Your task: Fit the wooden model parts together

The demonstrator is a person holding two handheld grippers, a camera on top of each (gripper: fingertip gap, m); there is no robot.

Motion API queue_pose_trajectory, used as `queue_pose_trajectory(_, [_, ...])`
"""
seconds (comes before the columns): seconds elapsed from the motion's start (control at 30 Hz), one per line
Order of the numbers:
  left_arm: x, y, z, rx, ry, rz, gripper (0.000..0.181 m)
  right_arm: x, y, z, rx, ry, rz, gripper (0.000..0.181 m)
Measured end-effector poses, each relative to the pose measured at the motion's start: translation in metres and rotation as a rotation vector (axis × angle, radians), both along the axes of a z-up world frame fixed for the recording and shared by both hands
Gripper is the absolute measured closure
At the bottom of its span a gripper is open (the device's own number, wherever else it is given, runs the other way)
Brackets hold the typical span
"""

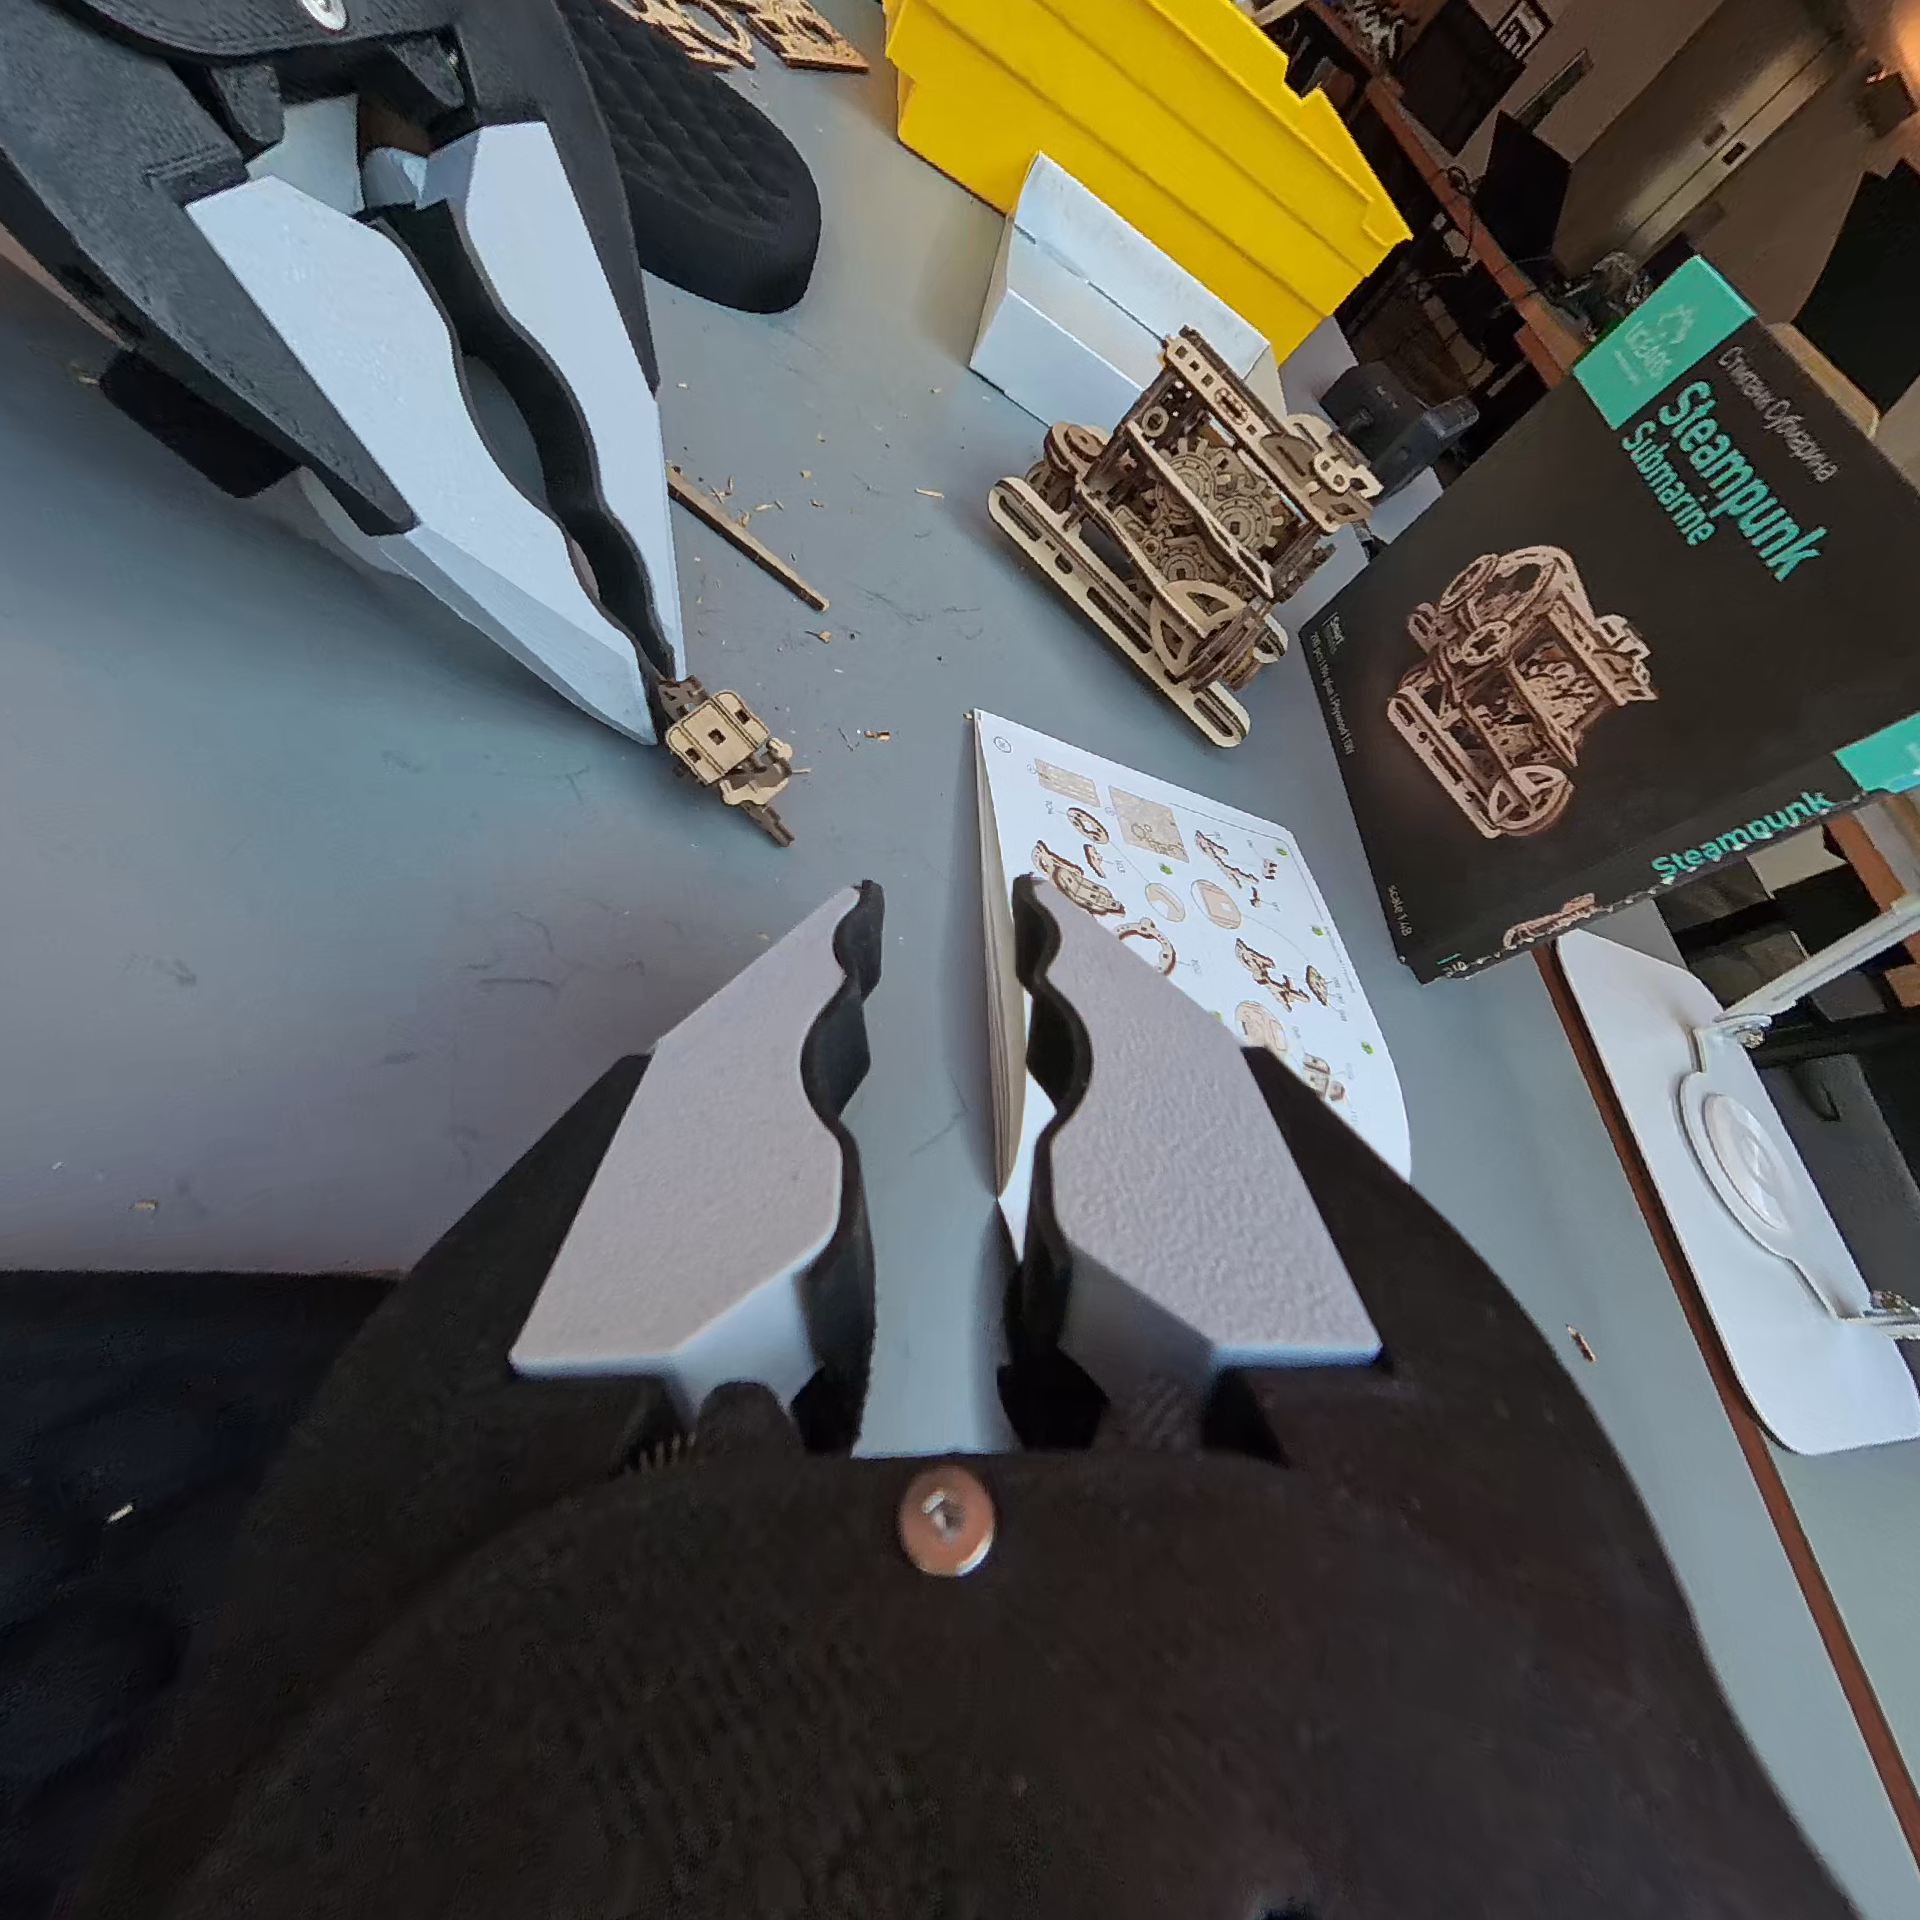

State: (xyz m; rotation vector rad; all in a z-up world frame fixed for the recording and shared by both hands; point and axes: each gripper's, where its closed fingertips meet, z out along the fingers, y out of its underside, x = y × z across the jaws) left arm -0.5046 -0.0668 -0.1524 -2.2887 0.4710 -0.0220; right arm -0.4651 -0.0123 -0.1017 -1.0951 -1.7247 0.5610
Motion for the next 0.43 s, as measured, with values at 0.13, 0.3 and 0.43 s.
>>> queue_pose_trajectory(0.13, [0.001, -0.001, 0.0, -0.001, 0.0, -0.009, 0.175, 0.014, 0.012, 0.014, -0.01, 0.023, -0.076, 0.157])
queue_pose_trajectory(0.3, [0.004, -0.004, 0.0, 0.001, 0.018, -0.034, 0.176, 0.044, 0.033, 0.035, 0.006, 0.074, -0.192, 0.157])
queue_pose_trajectory(0.43, [0.005, -0.007, 0.0, 0.003, 0.03, -0.049, 0.176, 0.08, 0.049, 0.057, 0.058, 0.124, -0.294, 0.157])
